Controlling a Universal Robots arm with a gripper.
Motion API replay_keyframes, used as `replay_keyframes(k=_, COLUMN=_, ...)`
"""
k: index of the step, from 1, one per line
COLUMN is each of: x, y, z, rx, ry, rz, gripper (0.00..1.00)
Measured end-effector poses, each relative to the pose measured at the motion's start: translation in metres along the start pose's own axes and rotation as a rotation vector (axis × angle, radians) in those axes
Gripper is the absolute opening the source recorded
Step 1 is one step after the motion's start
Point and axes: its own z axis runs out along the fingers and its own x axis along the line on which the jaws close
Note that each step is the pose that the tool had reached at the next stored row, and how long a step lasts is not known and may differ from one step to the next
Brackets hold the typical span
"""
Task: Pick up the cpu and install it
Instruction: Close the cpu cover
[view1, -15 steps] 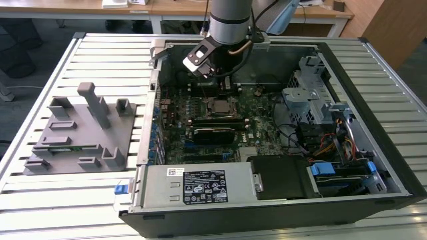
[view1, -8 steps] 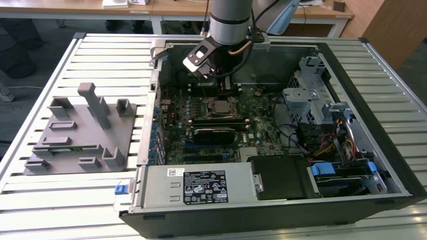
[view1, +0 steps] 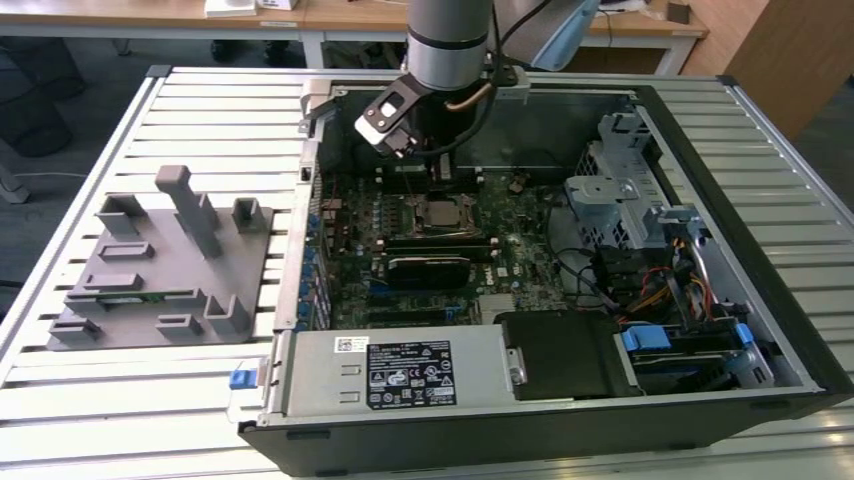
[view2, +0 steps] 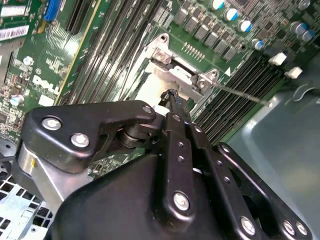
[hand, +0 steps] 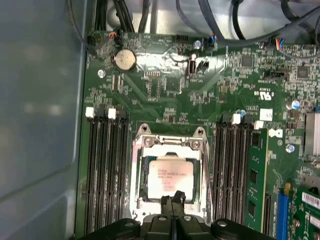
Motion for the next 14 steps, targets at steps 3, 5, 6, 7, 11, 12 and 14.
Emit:
replay_keyframes(k=3, x=0.0001, y=-0.0026, z=0.0006, rx=0.0001, ry=-0.0001, rz=0.0, gripper=0.11)
replay_keyframes(k=5, x=0.0002, y=-0.0042, z=0.0016, rx=-0.0001, ry=0.0001, rz=0.0, gripper=0.11)
replay_keyframes(k=6, x=0.0002, y=-0.0051, z=0.0023, rx=-0.0001, ry=-0.0001, rz=0.0, gripper=0.11)
replay_keyframes(k=7, x=0.0003, y=-0.006, z=0.003, rx=-0.0001, ry=-0.0001, rz=0.0, gripper=0.11)
replay_keyframes(k=11, x=0.0004, y=-0.0082, z=0.0057, rx=-0.0001, ry=-0.0001, rz=0.0, gripper=0.11)
replay_keyframes(k=12, x=0.0004, y=-0.0082, z=0.0061, rx=-0.0001, ry=-0.0001, rz=0.0, gripper=0.11)
replay_keyframes(k=14, x=0.0004, y=-0.0082, z=0.0069, rx=-0.0001, ry=-0.0001, rz=0.0, gripper=0.11)
